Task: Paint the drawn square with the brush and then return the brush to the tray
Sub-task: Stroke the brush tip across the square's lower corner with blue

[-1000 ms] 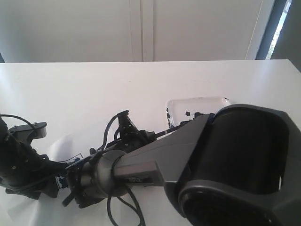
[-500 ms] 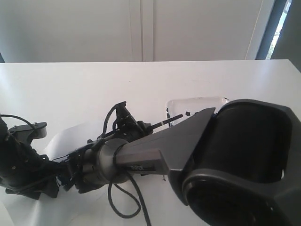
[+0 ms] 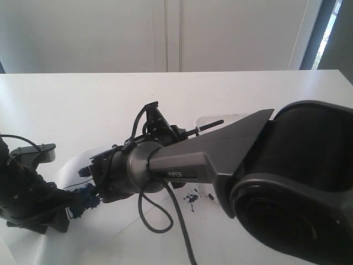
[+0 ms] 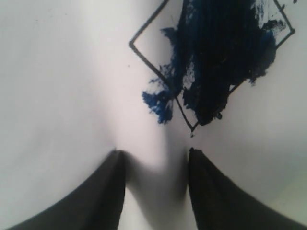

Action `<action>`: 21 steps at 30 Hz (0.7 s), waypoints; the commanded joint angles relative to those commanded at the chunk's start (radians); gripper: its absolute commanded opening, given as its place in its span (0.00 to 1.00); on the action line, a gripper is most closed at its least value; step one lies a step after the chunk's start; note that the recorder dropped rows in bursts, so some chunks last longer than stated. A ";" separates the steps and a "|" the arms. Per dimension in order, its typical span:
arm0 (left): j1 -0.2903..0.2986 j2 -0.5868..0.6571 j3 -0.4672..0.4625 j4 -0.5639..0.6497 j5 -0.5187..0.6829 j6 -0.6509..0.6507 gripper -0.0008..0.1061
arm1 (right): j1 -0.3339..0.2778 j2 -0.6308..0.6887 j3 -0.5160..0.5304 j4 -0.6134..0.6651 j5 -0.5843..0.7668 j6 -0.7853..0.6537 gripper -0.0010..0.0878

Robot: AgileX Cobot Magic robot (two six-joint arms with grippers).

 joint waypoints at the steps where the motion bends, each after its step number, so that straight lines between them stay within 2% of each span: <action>1: 0.000 0.000 0.000 0.000 0.004 0.003 0.45 | 0.000 0.008 0.000 0.000 0.000 -0.002 0.01; 14: 0.000 -0.002 0.000 -0.029 -0.018 0.026 0.45 | 0.002 0.031 0.000 0.007 0.000 -0.010 0.01; 21: 0.000 -0.002 0.000 -0.042 -0.026 0.025 0.45 | 0.033 0.031 0.000 0.028 0.000 -0.010 0.01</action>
